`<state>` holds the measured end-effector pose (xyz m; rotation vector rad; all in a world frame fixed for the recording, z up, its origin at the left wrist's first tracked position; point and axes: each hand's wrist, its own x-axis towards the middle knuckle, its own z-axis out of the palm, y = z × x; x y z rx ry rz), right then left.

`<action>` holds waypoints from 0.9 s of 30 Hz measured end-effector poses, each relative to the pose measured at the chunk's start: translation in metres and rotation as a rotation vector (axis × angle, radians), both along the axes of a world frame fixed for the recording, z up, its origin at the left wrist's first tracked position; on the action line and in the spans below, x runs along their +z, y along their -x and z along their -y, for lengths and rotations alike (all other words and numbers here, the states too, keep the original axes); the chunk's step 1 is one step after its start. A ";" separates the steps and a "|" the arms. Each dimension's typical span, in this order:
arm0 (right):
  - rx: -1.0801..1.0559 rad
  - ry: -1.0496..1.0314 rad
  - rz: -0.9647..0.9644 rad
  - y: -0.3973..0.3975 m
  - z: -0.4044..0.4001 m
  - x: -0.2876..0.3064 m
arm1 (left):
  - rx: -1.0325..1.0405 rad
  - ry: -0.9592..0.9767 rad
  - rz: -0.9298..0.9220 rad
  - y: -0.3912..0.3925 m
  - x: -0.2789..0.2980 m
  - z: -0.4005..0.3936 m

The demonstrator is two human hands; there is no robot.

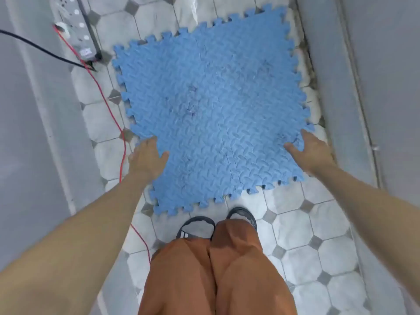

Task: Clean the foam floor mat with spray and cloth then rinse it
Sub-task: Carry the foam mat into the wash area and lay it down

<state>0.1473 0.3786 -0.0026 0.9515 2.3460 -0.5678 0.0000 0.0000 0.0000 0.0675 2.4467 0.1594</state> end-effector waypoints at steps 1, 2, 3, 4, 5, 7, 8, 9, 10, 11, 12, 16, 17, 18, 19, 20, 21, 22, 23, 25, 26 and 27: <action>-0.003 0.010 -0.024 -0.001 -0.004 -0.013 | 0.021 0.003 -0.001 -0.001 -0.014 0.001; 0.005 0.004 -0.026 -0.001 -0.011 -0.028 | 0.044 0.021 0.001 -0.001 -0.029 0.003; 0.003 -0.003 -0.025 -0.003 -0.020 -0.047 | 0.074 0.046 0.017 -0.001 -0.049 0.006; -0.009 -0.003 -0.021 -0.003 -0.027 -0.061 | 0.107 0.070 0.034 0.000 -0.061 0.010; -0.013 -0.014 -0.020 -0.005 -0.035 -0.076 | 0.126 0.079 0.019 0.000 -0.075 0.012; -0.041 -0.036 -0.004 -0.005 -0.047 -0.096 | 0.131 0.079 -0.085 0.001 -0.092 0.015; -0.068 -0.039 -0.006 -0.003 -0.049 -0.101 | 0.152 0.081 -0.136 0.001 -0.095 0.014; -0.106 -0.037 -0.015 -0.003 -0.051 -0.107 | 0.203 0.094 -0.175 0.001 -0.098 0.014; -0.137 -0.043 -0.031 -0.002 -0.049 -0.110 | 0.296 0.109 -0.181 0.000 -0.099 0.012; -0.154 -0.065 -0.059 -0.002 -0.047 -0.113 | 0.409 0.124 -0.172 -0.002 -0.100 0.010; -0.166 -0.091 -0.081 -0.001 -0.045 -0.115 | 0.520 0.141 -0.145 -0.004 -0.101 0.006; -0.267 -0.079 -0.091 0.008 -0.050 -0.108 | 0.728 0.135 -0.108 0.003 -0.102 0.002; -0.304 -0.059 -0.085 0.012 -0.056 -0.104 | 0.792 0.130 -0.106 0.008 -0.100 0.007; -0.332 -0.044 -0.088 0.015 -0.062 -0.098 | 0.852 0.126 -0.097 0.014 -0.096 0.013; -0.350 -0.034 -0.096 0.018 -0.067 -0.090 | 0.886 0.122 -0.083 0.020 -0.090 0.018; -0.363 -0.029 -0.105 0.020 -0.069 -0.080 | 0.884 0.113 -0.068 0.026 -0.080 0.024; -0.372 -0.030 -0.112 0.022 -0.068 -0.069 | 0.855 0.098 -0.058 0.031 -0.068 0.028; -0.381 -0.034 -0.116 0.023 -0.065 -0.055 | 0.812 0.089 -0.054 0.035 -0.052 0.030; -0.390 -0.037 -0.121 0.024 -0.062 -0.039 | 0.765 0.081 -0.057 0.040 -0.035 0.031; -0.388 -0.054 -0.130 0.022 -0.052 -0.001 | 0.662 0.071 -0.070 0.050 0.004 0.033; -0.375 -0.078 -0.130 0.021 -0.047 0.020 | 0.612 0.076 -0.081 0.055 0.025 0.033; -0.370 -0.101 -0.128 0.019 -0.042 0.041 | 0.580 0.078 -0.095 0.059 0.047 0.035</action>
